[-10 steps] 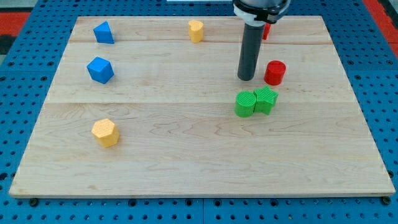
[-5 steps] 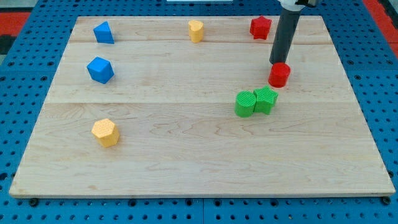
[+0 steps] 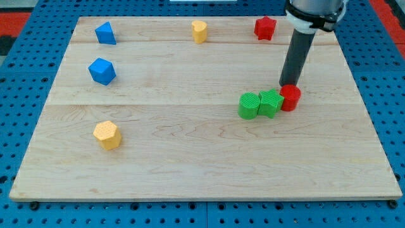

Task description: Move the red circle to the right bottom of the green star

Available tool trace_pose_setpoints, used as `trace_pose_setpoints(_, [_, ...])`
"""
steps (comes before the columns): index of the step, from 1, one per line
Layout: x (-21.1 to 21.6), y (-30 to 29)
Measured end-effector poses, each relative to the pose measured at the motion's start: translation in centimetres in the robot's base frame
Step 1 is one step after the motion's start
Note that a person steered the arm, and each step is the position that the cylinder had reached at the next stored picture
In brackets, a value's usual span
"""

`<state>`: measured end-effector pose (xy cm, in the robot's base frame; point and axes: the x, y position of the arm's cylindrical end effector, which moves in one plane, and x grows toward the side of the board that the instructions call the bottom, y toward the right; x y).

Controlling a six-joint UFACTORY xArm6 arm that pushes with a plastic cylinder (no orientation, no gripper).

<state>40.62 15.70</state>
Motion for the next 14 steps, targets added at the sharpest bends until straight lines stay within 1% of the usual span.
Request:
trace_pose_setpoints(1, [0.6,1.2])
trace_pose_setpoints(2, [2.7,3.6])
trace_pose_setpoints(3, [7.0,3.6])
trace_pose_setpoints(4, [5.0,3.9])
trace_pose_setpoints(5, [3.7,1.9])
trace_pose_setpoints(6, [3.7,-1.0])
trace_pose_setpoints(7, [5.9,-1.3])
trace_pose_setpoints(8, [8.5,-2.9])
trace_pose_setpoints(9, [9.7,-4.8])
trace_pose_setpoints(10, [10.7,-5.1])
trace_pose_setpoints(11, [12.8,-9.4])
trace_pose_setpoints(12, [13.7,-10.3])
trace_pose_setpoints(13, [14.0,-6.4])
trace_pose_setpoints(14, [15.5,-5.4])
